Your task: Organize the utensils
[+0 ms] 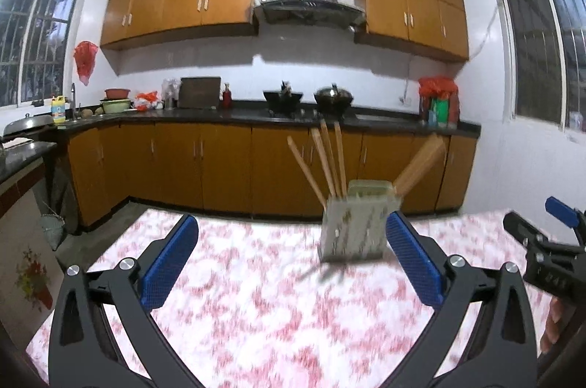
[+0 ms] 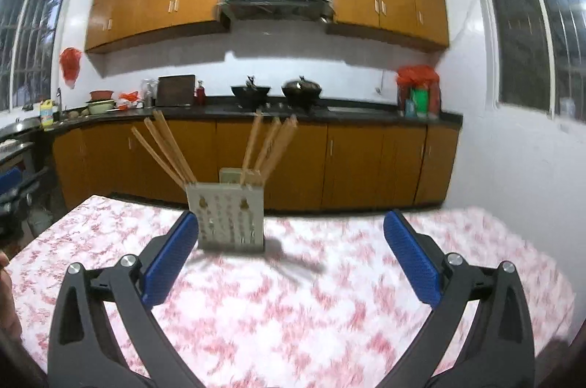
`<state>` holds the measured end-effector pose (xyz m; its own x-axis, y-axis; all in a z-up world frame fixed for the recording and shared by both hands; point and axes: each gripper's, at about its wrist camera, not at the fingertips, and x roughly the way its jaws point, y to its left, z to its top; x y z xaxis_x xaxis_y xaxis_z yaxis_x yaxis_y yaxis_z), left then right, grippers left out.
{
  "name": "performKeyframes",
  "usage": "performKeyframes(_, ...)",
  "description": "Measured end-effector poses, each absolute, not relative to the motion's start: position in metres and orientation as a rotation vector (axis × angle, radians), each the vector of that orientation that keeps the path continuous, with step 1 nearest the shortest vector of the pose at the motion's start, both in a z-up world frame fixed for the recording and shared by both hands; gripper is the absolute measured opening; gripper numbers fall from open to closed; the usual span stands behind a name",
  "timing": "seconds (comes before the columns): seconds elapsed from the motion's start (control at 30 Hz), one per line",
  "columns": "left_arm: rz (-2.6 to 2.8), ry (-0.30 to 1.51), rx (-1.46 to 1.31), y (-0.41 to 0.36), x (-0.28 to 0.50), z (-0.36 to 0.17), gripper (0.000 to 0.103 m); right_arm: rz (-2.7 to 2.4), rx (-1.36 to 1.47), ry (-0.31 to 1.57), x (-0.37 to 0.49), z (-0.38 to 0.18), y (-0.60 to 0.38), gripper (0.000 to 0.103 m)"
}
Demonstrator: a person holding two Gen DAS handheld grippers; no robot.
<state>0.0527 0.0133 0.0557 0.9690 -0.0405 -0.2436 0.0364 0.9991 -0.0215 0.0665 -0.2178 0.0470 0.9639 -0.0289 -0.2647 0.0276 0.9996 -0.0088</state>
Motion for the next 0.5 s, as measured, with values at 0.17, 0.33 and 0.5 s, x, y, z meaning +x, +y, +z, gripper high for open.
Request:
performKeyframes(0.17,-0.017,0.302,0.041,0.004,0.040,0.029,0.101,-0.027,0.012,0.326,0.056,0.022,-0.220,0.099)
performKeyframes(0.33,-0.032,0.369,-0.008,0.006,0.036,0.010,0.101,-0.001,0.024,0.372,0.049,0.004,-0.218,0.099)
performKeyframes(0.5,-0.022,0.366,-0.006,0.004,0.026,0.002,0.101,0.003,0.017,0.403,0.043,-0.008,-0.215,0.099)
